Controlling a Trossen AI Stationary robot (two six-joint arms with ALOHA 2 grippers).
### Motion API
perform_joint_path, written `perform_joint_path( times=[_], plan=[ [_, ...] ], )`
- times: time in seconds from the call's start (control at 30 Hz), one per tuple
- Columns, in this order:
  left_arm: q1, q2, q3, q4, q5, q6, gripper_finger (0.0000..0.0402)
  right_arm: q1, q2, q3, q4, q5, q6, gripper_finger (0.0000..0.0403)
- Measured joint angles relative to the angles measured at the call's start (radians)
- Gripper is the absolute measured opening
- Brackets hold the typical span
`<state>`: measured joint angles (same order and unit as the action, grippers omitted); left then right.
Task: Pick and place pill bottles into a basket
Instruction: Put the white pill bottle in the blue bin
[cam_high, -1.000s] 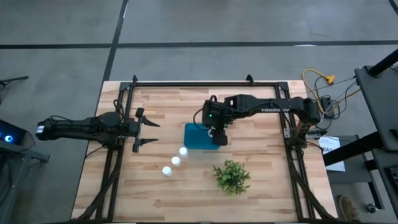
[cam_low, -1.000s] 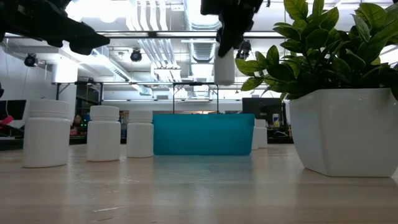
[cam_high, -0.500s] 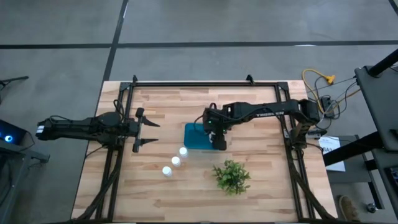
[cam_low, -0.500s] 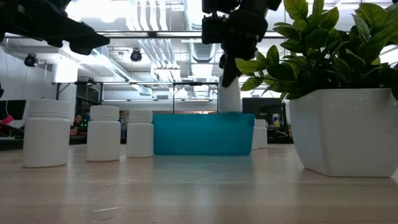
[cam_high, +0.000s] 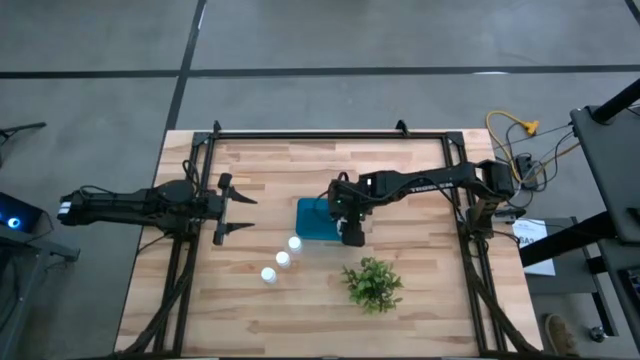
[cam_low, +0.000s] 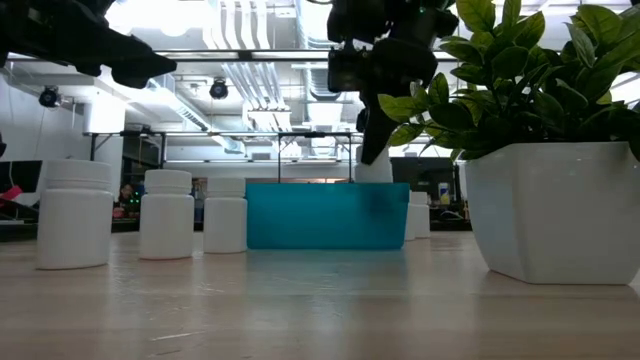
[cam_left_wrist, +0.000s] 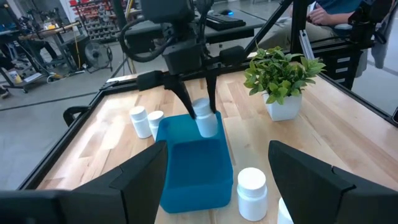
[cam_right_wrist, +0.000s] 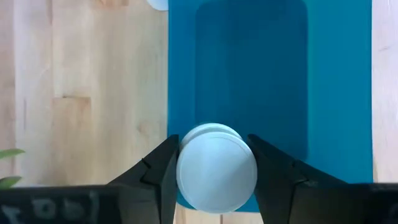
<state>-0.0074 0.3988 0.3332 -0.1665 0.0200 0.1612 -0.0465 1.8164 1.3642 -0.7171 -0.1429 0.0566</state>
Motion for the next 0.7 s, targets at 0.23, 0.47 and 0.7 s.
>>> perform_joint_path(
  times=[0.23,0.47,0.7],
  plan=[
    [0.000,0.000,0.000,0.000,0.000,0.000,0.0261,0.001,-0.001,-0.049,0.074,-0.043,0.016,0.0144],
    [0.000,0.000,0.000,0.000,0.000,0.000,0.0261,0.001,0.000,-0.067,0.086,-0.042,0.016,0.0144],
    [0.000,0.000,0.000,0.000,0.000,0.000,0.0261,0.001,0.000,-0.074,0.087,-0.041,0.015,0.0144]
  ],
)
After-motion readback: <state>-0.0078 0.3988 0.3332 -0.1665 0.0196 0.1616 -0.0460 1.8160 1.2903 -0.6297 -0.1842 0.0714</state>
